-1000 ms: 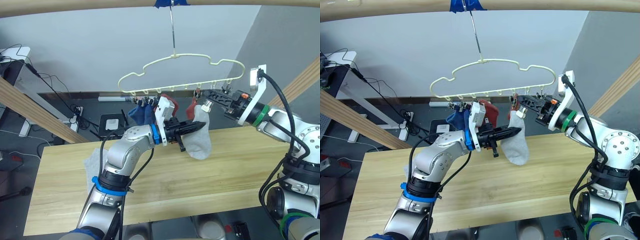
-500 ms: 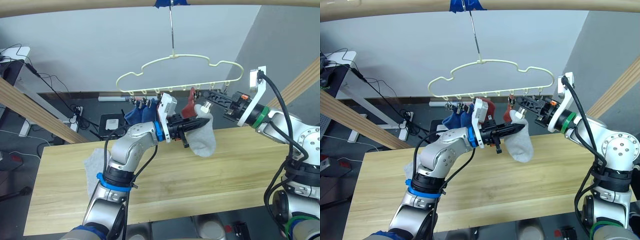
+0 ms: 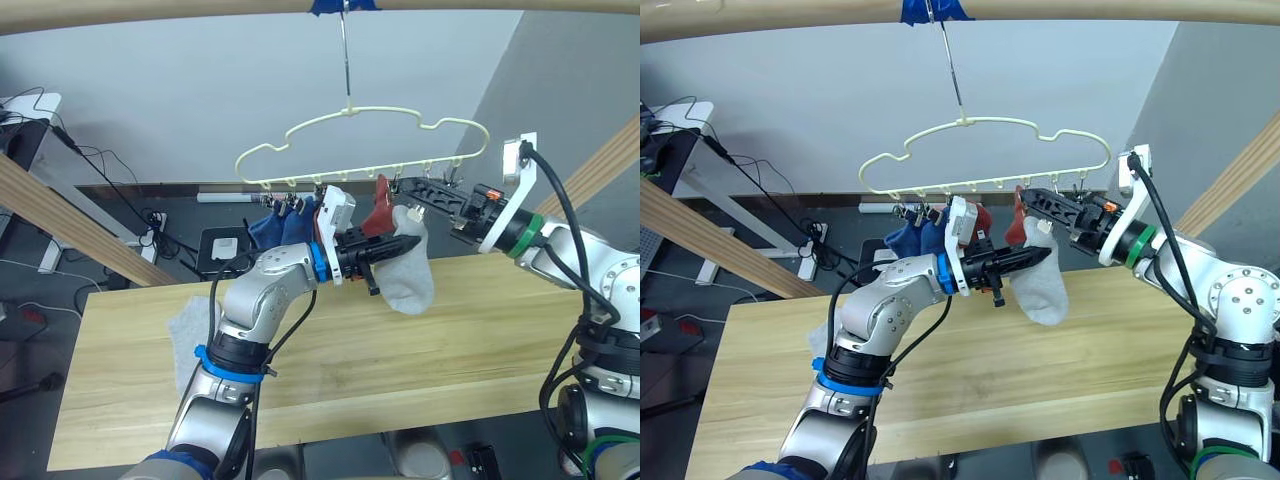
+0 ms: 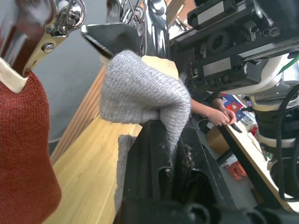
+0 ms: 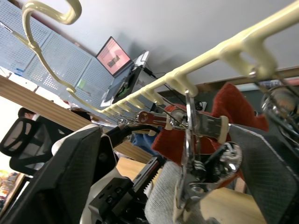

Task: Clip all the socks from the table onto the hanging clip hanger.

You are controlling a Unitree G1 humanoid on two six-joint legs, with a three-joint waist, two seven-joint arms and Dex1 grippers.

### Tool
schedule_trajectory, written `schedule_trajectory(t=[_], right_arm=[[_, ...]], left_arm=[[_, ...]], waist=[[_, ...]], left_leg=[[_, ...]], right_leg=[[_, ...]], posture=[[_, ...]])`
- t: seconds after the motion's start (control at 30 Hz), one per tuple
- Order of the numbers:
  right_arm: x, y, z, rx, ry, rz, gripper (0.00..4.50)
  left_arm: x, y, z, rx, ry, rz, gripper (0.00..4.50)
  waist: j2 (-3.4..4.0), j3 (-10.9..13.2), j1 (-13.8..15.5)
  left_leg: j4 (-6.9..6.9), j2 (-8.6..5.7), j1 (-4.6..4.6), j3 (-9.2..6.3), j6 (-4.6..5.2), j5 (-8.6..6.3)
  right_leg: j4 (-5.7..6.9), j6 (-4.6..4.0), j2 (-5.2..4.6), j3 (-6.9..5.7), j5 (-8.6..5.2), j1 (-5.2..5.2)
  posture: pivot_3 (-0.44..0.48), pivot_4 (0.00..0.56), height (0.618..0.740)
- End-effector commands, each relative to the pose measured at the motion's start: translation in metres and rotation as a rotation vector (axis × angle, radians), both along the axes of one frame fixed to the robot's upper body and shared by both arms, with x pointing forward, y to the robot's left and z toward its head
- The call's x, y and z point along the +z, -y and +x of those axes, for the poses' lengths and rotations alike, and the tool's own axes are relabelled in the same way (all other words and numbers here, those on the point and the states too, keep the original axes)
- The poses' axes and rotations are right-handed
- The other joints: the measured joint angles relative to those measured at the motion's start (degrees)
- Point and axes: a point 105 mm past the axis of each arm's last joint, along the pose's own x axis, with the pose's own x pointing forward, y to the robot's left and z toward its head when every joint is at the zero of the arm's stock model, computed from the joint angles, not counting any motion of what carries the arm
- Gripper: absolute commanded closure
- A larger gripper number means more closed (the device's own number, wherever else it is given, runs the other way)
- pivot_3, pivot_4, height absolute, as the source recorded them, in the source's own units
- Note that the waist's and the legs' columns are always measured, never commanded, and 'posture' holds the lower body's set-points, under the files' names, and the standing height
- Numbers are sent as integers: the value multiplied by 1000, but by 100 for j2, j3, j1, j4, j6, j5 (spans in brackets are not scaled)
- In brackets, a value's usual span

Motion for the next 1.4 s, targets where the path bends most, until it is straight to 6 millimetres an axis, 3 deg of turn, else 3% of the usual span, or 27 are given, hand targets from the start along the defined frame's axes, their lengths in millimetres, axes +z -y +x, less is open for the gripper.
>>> schedule_trajectory(t=[0.03, 0.07, 0.17, 0.4, 0.57, 0.6, 0.83, 1.03, 1.13, 1.3, 1.4], right_arm=[[6, 11, -18, 12, 77, -73, 26], [4, 13, -22, 15, 87, -109, 26], [-2, 19, -35, 16, 110, -201, 0], [-14, 24, -41, -80, 178, -333, 0], [-27, 18, -40, -166, 228, -380, 0], [-29, 20, -38, -194, 249, -404, 0], [-34, 19, -32, -341, 370, -496, 0], [-27, 10, -35, -465, 525, -565, 0], [-24, 2, -36, -499, 574, -575, 652], [-25, -3, -34, -569, 604, -596, 2423], [-26, -2, -30, -616, 603, -607, 2423]], left_arm=[[11, 2, 5, 33, 78, -5, 4500], [11, 1, 7, 42, 90, 2, 4500], [10, -3, 12, 54, 98, 8, 3739], [4, -22, 11, 87, 103, 40, 1671], [-4, -49, -15, 64, 138, 136, 154], [-4, -53, -20, 61, 147, 151, 16], [4, -80, -53, 85, 221, 205, 16], [25, -95, -75, 127, 328, 152, 16], [27, -102, -78, 146, 345, 146, 0], [30, -105, -75, 185, 360, 137, 0], [29, -103, -75, 190, 360, 136, 0]], waist=[[0, 0, 12], [1, 0, 12], [0, 1, -4], [-2, 2, -32], [0, 3, -37], [0, 3, -25], [1, 4, 22], [1, 4, 53], [1, 4, 69], [1, 4, 121], [1, 4, 128]], left_leg=[[0, 0, -2, 0, 0, 0], [0, 0, -3, 1, 0, 0], [0, 0, -3, 6, 0, 0], [0, 1, 8, 10, 4, 2], [-5, 9, 9, 8, 0, 4], [-6, 9, 6, 6, -1, 4], [-5, 6, 7, 3, 0, 3], [-5, 7, 7, 6, -1, 4], [-5, 7, 11, 6, 0, 3], [-5, 6, 11, 7, 0, 3], [-5, 6, 10, 6, 1, 3]], right_leg=[[-1, 0, 0, -1, 0, 0], [-2, 0, 0, -1, 0, -1], [-3, 0, 0, 1, 0, -1], [6, 1, 2, 5, 0, 1], [2, 1, 9, 5, 0, 0], [1, 1, 8, 4, 0, -2], [2, 2, 3, 3, 0, 0], [1, 2, 3, 5, 0, -1], [3, 2, 4, 5, 0, 0], [4, 2, 4, 6, 0, 0], [2, 2, 4, 6, 0, 0]], posture=[[-203, 297, 740], [-208, 297, 740], [-221, 302, 740], [-233, 307, 740], [-214, 308, 740], [-208, 309, 740], [-178, 313, 740], [-169, 316, 740], [-166, 320, 740], [-159, 322, 740], [-159, 322, 740]])
